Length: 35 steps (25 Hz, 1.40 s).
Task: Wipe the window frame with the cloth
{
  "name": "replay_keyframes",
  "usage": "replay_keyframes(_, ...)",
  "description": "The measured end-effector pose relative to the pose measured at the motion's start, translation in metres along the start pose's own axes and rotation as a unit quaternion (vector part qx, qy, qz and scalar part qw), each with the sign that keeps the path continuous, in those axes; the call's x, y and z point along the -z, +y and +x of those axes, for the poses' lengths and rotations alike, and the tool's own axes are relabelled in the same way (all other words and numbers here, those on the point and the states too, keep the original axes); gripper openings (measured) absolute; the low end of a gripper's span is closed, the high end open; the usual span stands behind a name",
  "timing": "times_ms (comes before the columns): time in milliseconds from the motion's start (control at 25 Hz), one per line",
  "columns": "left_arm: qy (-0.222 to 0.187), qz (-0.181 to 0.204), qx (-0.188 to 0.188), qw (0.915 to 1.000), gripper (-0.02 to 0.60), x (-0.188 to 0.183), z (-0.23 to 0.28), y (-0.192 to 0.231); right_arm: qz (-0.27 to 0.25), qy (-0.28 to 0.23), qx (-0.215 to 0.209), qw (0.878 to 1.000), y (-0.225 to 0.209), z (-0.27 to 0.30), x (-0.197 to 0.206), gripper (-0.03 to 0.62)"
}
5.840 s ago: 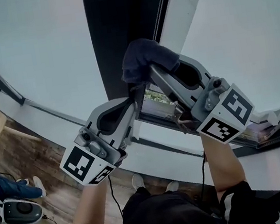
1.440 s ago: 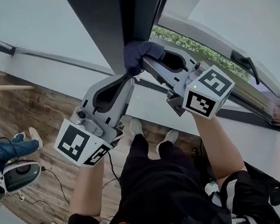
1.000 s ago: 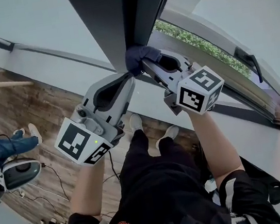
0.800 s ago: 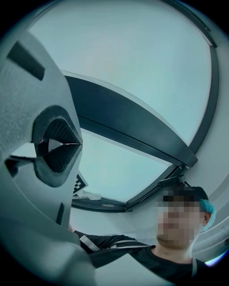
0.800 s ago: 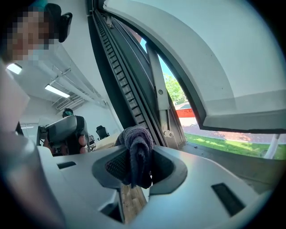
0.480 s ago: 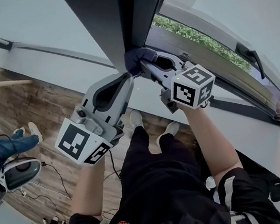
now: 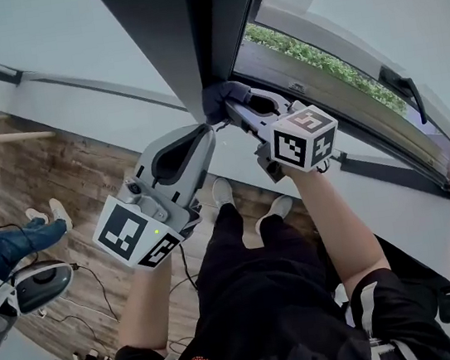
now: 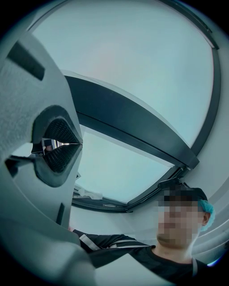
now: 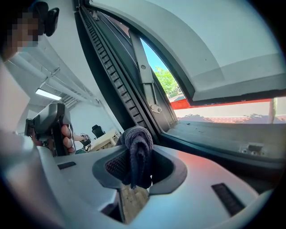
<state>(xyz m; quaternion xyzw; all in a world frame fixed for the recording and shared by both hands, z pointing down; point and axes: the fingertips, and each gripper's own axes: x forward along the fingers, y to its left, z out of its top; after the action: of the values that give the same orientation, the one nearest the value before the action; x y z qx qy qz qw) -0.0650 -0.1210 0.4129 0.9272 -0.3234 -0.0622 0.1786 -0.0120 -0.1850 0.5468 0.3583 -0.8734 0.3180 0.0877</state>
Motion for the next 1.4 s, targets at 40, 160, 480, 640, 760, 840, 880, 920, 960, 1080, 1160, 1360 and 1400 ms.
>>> replay_keyframes(40, 0.0, 0.0, 0.0, 1.0, 0.018, 0.0, -0.001, -0.001, 0.004, 0.001, 0.001, 1.0, 0.0, 0.0, 0.002, 0.104)
replay_keyframes(160, 0.0, 0.001, -0.002, 1.0, 0.019, 0.0, -0.008, -0.003, 0.009, 0.003, 0.004, 1.0, 0.003, 0.001, 0.007, 0.104)
replay_keyframes(480, -0.003, 0.006, 0.001, 1.0, 0.02, -0.001, -0.012, -0.009, 0.003, 0.011, 0.008, 1.0, 0.011, -0.002, 0.015, 0.103)
replay_keyframes(640, -0.007, 0.012, 0.004, 0.9999, 0.02, -0.008, -0.01, -0.013, -0.015, 0.007, 0.0, 1.0, 0.021, -0.009, 0.005, 0.103)
replay_keyframes(760, -0.012, 0.02, 0.004, 0.9997, 0.019, -0.017, -0.011, -0.017, -0.027, -0.004, -0.009, 1.0, 0.035, -0.018, -0.01, 0.103)
replay_keyframes(840, -0.017, 0.027, 0.003, 0.9995, 0.019, -0.023, -0.014, -0.023, -0.039, -0.013, -0.015, 0.999, 0.046, -0.027, -0.02, 0.103)
replay_keyframes(880, -0.019, 0.031, 0.002, 0.9993, 0.02, -0.026, -0.015, -0.027, -0.044, -0.017, -0.018, 0.999, 0.051, -0.033, -0.024, 0.103)
replay_keyframes(920, -0.021, 0.034, 0.002, 0.9992, 0.02, -0.029, -0.016, -0.031, -0.049, -0.021, -0.02, 0.998, 0.055, -0.039, -0.029, 0.103)
replay_keyframes(960, -0.022, 0.036, 0.003, 0.9991, 0.019, -0.031, -0.015, -0.034, -0.053, -0.025, -0.021, 0.998, 0.057, -0.044, -0.034, 0.103)
replay_keyframes(1080, -0.026, 0.041, 0.009, 0.9988, 0.02, -0.04, -0.012, -0.035, -0.064, -0.041, -0.02, 0.997, 0.064, -0.055, -0.057, 0.103)
replay_keyframes(1160, -0.033, 0.047, 0.015, 0.9982, 0.02, -0.049, -0.011, -0.036, -0.077, -0.055, -0.021, 0.995, 0.07, -0.062, -0.076, 0.103)
replay_keyframes(1360, -0.046, 0.065, 0.026, 0.9964, 0.019, -0.07, -0.007, -0.047, -0.1, -0.087, -0.032, 0.991, 0.092, -0.082, -0.112, 0.103)
replay_keyframes(1400, -0.048, 0.069, 0.028, 0.9961, 0.02, -0.073, -0.006, -0.049, -0.104, -0.093, -0.035, 0.99, 0.096, -0.086, -0.119, 0.103)
